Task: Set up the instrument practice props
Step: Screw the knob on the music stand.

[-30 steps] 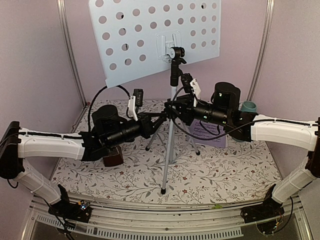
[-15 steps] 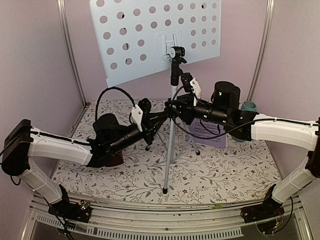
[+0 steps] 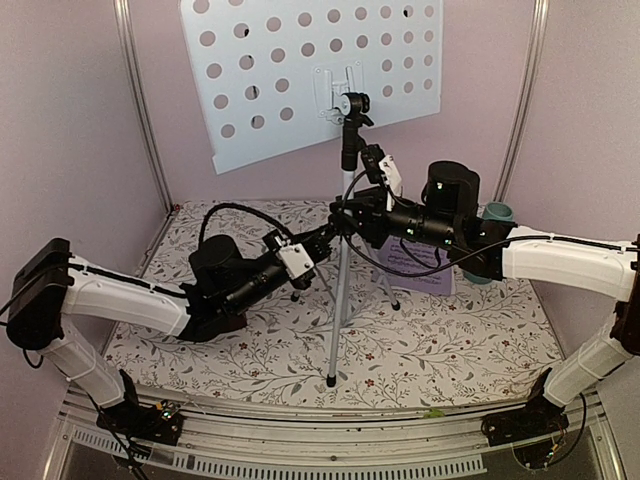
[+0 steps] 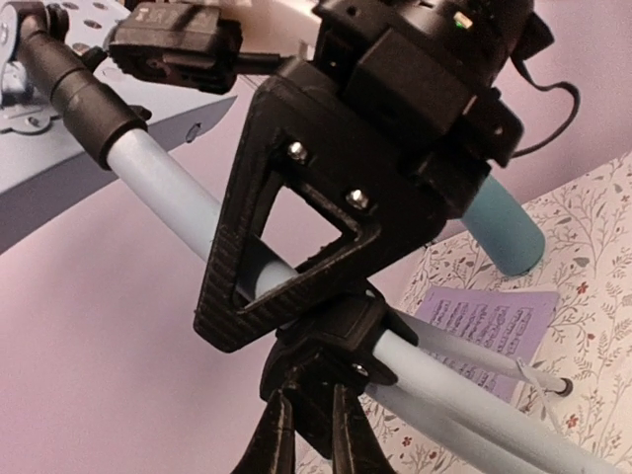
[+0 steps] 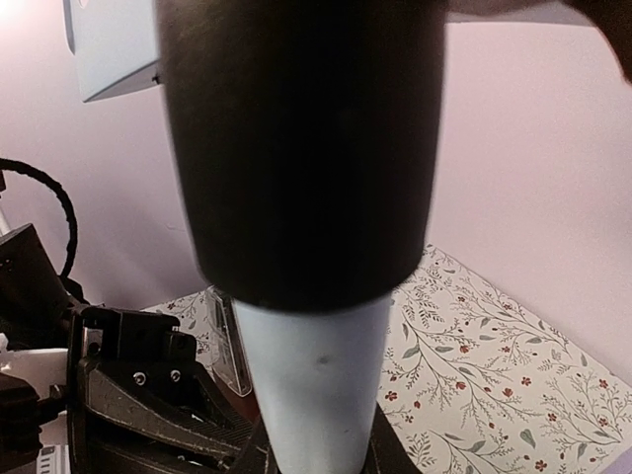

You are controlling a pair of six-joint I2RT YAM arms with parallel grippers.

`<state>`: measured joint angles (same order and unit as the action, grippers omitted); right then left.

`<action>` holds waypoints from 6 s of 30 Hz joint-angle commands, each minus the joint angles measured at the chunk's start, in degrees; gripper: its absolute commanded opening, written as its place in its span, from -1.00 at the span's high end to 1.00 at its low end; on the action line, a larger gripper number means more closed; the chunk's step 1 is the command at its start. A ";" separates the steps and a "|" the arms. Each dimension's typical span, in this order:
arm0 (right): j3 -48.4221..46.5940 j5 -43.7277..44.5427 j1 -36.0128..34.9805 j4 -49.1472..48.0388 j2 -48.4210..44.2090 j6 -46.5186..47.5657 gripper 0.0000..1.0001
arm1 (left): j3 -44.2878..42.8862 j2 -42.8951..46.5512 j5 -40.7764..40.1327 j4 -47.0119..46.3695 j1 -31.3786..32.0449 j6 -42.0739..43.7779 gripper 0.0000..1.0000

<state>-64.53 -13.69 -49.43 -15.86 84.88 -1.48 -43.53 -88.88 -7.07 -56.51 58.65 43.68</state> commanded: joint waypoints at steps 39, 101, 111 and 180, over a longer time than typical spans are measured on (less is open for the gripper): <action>1.21 -3.01 -1.46 11.63 5.58 -0.19 1.00 | 9.49 10.71 -6.18 6.61 2.42 -55.05 -0.17; 1.50 -1.60 -2.47 11.81 5.93 -0.46 1.00 | -0.88 1.10 -5.70 -0.32 1.49 -130.67 0.73; 1.77 -1.51 -2.43 11.55 6.11 -0.25 1.00 | -1.44 4.15 -3.65 9.55 0.36 -121.59 0.99; 0.37 -1.73 -2.43 11.91 7.14 0.64 1.00 | -10.11 5.65 5.39 27.37 -0.74 -35.00 0.29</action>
<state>-66.48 -11.90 -50.15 -16.29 87.72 0.21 -52.29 -82.74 -10.33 -30.15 58.26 11.68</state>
